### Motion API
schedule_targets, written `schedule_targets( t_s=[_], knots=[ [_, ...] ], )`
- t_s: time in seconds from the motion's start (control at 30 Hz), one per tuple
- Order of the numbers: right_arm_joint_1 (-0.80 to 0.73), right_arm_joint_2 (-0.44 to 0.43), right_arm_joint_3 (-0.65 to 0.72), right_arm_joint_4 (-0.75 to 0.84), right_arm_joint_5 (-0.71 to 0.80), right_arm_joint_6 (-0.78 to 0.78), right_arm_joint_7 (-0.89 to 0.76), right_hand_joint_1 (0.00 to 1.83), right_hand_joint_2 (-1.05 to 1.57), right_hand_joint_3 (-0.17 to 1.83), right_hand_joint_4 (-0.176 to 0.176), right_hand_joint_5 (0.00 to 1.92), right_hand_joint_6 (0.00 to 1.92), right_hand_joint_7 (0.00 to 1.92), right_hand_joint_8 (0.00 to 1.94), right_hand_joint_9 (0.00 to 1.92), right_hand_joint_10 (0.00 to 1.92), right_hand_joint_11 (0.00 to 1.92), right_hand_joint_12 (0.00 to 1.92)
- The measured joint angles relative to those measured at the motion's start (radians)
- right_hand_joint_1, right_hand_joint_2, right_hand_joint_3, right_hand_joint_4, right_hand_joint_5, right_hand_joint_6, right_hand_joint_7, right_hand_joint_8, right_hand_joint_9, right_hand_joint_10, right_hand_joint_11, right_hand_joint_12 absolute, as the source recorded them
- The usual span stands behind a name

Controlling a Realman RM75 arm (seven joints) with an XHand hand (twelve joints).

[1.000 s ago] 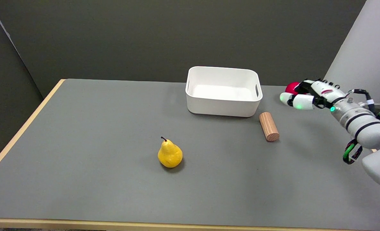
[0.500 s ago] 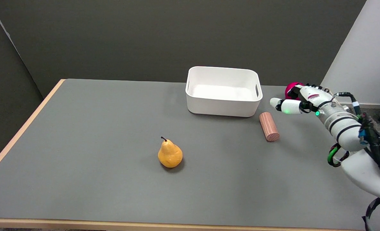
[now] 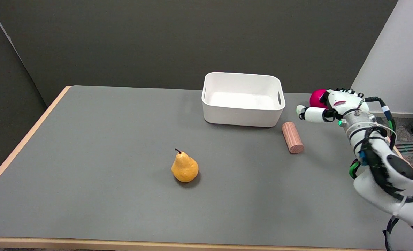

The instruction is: Pick up the wooden cylinder.

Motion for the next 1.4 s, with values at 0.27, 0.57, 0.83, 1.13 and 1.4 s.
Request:
schedule_targets(
  t_s=[0.27,0.57,0.83,1.13,1.4],
  knots=[
    [0.042,-0.012,-0.114,0.001,-0.206,-0.122,0.105,0.25,0.65,0.71,-0.176,0.33,0.79,0.42,0.70,0.15,0.93,0.01,1.25],
    [0.123,-0.039,-0.288,0.000,-0.343,-0.285,0.116,0.26,0.64,0.73,-0.176,0.36,0.85,0.47,0.71,0.19,0.94,0.05,1.27],
    [0.173,-0.069,-0.428,-0.002,-0.423,-0.436,0.063,0.25,0.63,0.74,-0.176,0.38,0.86,0.49,0.72,0.21,0.96,0.09,1.30],
    [0.189,-0.102,-0.566,-0.004,-0.486,-0.654,0.012,0.25,0.62,0.74,-0.176,0.39,0.87,0.50,0.72,0.22,0.96,0.10,1.30],
    [0.178,-0.120,-0.640,-0.010,-0.506,-0.769,0.004,0.26,0.62,0.75,-0.176,0.39,0.87,0.50,0.73,0.23,0.96,0.10,1.31]
  ],
)
